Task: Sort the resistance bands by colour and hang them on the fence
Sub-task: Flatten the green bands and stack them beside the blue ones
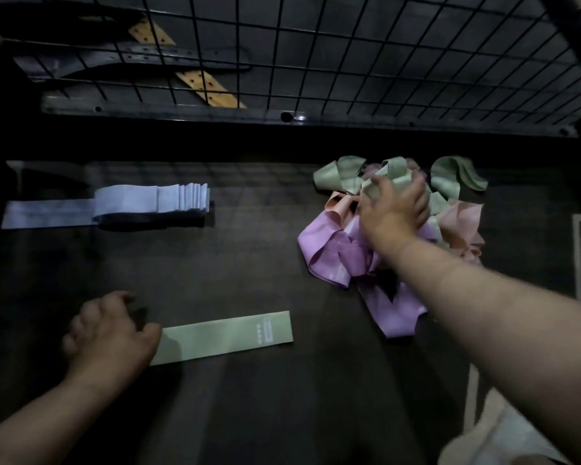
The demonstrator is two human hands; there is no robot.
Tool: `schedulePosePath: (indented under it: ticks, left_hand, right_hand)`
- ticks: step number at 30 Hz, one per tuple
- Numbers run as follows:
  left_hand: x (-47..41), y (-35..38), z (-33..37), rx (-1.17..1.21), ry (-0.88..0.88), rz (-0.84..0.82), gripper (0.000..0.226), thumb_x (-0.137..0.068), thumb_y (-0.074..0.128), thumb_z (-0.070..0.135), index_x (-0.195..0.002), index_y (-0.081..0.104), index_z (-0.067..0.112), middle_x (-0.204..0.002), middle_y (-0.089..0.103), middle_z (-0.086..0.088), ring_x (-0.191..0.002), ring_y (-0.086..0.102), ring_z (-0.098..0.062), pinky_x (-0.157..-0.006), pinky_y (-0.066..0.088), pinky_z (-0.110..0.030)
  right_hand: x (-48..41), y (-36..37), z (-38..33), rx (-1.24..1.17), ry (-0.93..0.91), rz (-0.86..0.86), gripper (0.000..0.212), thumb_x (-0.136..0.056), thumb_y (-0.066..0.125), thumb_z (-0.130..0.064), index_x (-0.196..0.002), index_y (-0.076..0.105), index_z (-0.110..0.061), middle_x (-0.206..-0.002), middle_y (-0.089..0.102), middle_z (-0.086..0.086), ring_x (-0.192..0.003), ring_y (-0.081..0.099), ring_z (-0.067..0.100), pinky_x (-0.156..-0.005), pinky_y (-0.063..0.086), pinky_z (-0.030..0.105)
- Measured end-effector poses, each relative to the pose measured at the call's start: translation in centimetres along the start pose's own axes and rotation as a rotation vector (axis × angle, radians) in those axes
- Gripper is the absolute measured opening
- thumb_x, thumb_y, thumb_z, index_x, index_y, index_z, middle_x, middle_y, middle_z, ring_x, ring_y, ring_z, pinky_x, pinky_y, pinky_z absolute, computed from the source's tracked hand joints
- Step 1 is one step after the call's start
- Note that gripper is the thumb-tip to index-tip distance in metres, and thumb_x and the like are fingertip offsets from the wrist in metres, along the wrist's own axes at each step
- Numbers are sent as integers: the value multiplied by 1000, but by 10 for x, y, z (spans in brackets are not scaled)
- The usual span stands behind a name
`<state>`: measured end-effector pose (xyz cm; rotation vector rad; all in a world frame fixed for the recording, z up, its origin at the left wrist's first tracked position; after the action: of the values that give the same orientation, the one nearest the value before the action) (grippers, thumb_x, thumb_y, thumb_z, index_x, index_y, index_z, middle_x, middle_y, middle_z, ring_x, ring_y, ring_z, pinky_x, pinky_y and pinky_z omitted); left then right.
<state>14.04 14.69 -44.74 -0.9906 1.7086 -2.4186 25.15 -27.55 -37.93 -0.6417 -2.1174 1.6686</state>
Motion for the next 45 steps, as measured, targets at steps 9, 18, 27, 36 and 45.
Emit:
schedulePosePath:
  ticks: [9, 18, 27, 36, 45]
  left_hand:
    - [11, -17, 88, 202, 291, -8, 47, -87, 64, 25, -132, 51, 23, -136, 45, -10, -132, 36, -31, -109, 23, -41]
    - [26, -11, 127, 301, 439, -128, 37, -87, 63, 23, -124, 57, 26, -127, 54, 1, -124, 47, -21, -108, 32, -37]
    - [35, -12, 198, 674, 484, -459, 25, -96, 56, 15, -118, 63, 24, -110, 68, 6, -102, 64, -9, -88, 48, -20]
    - [47, -5, 213, 772, 419, -549, 23, -92, 61, 14, -112, 63, 25, -102, 69, -1, -89, 67, -19, -88, 55, -33]
    - [93, -96, 245, 658, 645, -523, 19, -94, 56, 4, -105, 62, 18, -101, 71, -6, -75, 63, -14, -52, 44, -8]
  right_hand:
    - [-31, -8, 25, -372, -73, -220, 33, -82, 72, -18, -109, 54, -19, -90, 59, 4, -84, 57, 23, -73, 48, 28]
    - [-22, -8, 11, -706, 107, -311, 5, -87, 69, -2, -83, 66, -2, -75, 65, 10, -64, 62, 14, -65, 52, 30]
    - [25, -28, -4, -924, 188, -319, 27, -88, 66, -3, -105, 55, -21, -90, 65, 14, -69, 60, 21, -57, 49, 27]
    - [19, -103, 16, -962, 210, -41, 27, -74, 49, -4, -74, 70, -20, -71, 64, -10, -74, 55, 12, -64, 40, 25]
    - [8, -195, 13, -1076, 74, 64, 24, -87, 59, -3, -101, 70, -19, -92, 70, 1, -77, 65, 9, -69, 54, 26]
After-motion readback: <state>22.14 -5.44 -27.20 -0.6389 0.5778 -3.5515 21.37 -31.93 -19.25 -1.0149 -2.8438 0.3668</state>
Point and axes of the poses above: each hand's wrist, its own x-axis away from the middle knuckle, its own y-axis out of the palm, z = x × y, the point moved 7 cm from there along -x, towards the middle knuckle
